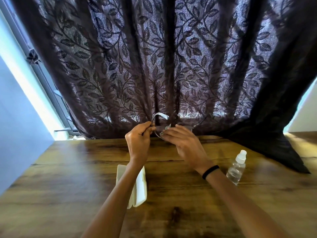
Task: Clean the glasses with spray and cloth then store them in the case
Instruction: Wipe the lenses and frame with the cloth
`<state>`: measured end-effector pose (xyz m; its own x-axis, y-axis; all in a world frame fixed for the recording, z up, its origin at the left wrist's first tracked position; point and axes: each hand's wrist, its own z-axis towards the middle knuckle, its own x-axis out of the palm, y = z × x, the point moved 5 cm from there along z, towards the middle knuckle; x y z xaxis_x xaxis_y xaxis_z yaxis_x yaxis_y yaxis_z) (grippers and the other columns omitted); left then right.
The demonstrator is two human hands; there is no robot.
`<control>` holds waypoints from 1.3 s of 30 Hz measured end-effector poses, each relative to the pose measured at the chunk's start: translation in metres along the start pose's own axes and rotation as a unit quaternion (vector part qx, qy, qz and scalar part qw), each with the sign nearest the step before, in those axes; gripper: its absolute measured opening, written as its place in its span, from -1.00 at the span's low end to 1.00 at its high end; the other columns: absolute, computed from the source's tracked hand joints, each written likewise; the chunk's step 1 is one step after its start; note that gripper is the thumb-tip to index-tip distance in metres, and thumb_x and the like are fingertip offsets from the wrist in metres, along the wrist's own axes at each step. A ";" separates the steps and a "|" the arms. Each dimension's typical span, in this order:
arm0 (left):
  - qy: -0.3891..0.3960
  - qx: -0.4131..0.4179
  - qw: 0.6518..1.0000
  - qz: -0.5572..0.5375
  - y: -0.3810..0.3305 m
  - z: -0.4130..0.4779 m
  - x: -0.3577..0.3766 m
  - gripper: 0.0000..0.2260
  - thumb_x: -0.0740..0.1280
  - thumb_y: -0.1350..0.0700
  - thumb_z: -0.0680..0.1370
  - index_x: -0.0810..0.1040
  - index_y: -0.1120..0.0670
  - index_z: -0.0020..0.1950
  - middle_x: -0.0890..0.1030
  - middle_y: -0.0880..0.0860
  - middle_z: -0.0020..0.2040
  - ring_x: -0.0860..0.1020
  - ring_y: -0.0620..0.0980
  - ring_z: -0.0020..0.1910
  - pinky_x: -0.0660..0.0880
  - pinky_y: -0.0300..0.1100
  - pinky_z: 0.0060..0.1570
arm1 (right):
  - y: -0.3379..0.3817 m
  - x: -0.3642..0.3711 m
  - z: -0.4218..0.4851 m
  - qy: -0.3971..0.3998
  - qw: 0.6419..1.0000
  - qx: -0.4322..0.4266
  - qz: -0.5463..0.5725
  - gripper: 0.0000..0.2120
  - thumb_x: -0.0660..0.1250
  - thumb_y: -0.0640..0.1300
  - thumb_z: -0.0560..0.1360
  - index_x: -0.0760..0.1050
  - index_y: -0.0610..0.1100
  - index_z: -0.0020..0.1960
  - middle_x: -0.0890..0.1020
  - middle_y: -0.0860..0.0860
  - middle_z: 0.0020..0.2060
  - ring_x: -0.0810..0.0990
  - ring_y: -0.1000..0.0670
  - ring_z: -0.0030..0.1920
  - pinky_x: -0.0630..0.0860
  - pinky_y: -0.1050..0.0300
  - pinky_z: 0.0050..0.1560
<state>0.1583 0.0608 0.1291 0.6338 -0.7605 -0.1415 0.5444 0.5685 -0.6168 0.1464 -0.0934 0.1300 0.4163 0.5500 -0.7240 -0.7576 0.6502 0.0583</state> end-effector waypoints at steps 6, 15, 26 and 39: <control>0.013 0.016 1.000 0.006 0.003 -0.008 0.007 -0.82 0.42 0.44 0.35 0.64 0.28 -0.08 0.65 0.06 -0.19 0.56 -0.21 -0.19 0.48 -0.49 -0.15 | -0.004 -0.004 -0.008 -0.018 0.999 0.026 -0.020 -0.69 0.35 -0.45 0.35 0.60 -0.23 0.06 0.67 -0.10 0.02 0.59 -0.10 0.12 0.53 -0.05 0.16; 0.036 0.031 0.999 -0.017 0.001 -0.006 0.007 -0.85 0.45 0.36 0.36 0.64 0.24 -0.09 0.61 -0.06 -0.19 0.57 -0.28 -0.19 0.51 -0.46 -0.15 | -0.047 -0.020 -0.027 -0.150 0.951 0.253 0.099 -0.69 0.23 -0.48 0.43 0.59 -0.22 0.06 0.65 -0.12 0.05 0.56 0.06 0.04 0.42 0.37 0.12; 0.059 0.005 0.997 -0.041 -0.006 -0.011 0.012 -0.81 0.46 0.31 0.37 0.63 0.29 -0.04 0.67 0.08 -0.15 0.62 -0.18 -0.17 0.58 -0.32 -0.12 | -0.048 -0.010 -0.015 -0.059 0.968 0.222 0.101 -0.60 0.23 -0.06 0.55 0.37 -0.20 0.34 0.42 -0.06 0.33 0.21 0.17 0.33 0.16 0.14 0.43; 0.035 -0.018 0.997 -0.069 -0.014 -0.012 0.006 -0.86 0.38 0.41 0.41 0.62 0.35 -0.05 0.68 0.16 -0.20 0.65 -0.14 -0.20 0.59 -0.31 -0.15 | -0.051 -0.010 -0.022 -0.094 0.958 0.206 -0.174 -0.58 0.21 0.12 0.51 0.48 -0.15 0.22 0.53 -0.06 0.25 0.35 -0.10 0.25 0.14 -0.07 0.39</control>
<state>0.1481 0.0444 0.1277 0.5143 -0.8510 -0.1067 0.6020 0.4468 -0.6617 0.1698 -0.1440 0.1189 0.7202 0.3229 -0.6140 -0.3101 0.9416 0.1314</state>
